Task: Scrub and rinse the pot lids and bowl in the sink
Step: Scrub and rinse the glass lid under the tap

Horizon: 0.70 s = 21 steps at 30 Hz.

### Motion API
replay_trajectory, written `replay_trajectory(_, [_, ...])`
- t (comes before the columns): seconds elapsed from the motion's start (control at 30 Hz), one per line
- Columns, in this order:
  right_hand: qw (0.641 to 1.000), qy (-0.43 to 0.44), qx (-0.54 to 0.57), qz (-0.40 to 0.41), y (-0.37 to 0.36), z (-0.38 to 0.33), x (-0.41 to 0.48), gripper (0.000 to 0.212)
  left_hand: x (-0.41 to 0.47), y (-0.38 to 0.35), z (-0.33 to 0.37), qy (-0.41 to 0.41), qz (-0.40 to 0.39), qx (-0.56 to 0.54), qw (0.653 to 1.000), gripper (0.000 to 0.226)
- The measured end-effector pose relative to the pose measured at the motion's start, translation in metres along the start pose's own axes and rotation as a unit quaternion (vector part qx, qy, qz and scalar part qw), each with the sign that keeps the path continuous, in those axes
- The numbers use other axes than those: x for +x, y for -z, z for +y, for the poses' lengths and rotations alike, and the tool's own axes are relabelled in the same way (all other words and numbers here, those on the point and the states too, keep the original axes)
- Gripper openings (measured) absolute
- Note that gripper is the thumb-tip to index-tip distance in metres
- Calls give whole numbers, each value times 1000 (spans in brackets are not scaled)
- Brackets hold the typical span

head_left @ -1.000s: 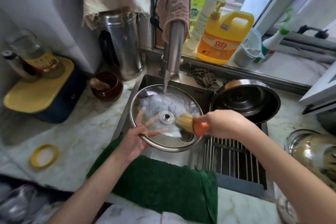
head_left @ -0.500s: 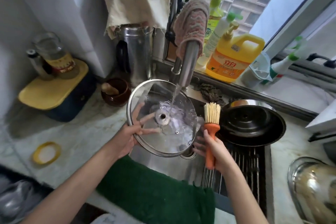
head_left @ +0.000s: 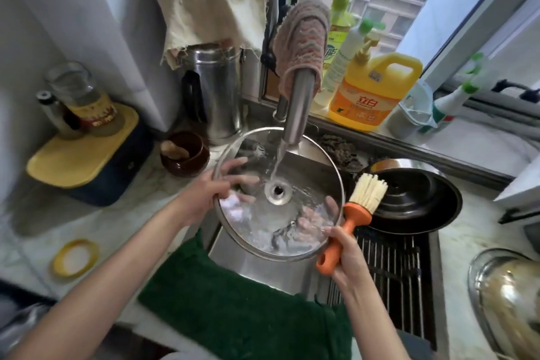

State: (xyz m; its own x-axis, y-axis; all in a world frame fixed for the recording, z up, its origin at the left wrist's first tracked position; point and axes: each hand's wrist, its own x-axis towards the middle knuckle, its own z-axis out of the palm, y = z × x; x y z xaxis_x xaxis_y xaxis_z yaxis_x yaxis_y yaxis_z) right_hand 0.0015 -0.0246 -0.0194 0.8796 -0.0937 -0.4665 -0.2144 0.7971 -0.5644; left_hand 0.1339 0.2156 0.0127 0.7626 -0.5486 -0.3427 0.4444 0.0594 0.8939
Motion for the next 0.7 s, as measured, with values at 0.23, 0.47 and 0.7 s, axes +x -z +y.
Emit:
replay_trajectory(0.23, [996, 37, 5, 84, 0, 11, -20, 54, 55, -60, -37, -4, 133, 739, 660, 69])
replay_trajectory(0.47, [985, 46, -9, 164, 7, 14, -18, 39, 47, -89, -72, -102, -227, 685, 685, 55])
replay_trajectory(0.7, [982, 50, -4, 181, 15, 19, -30, 39, 93, -46, -76, -93, -134, 737, 656, 70])
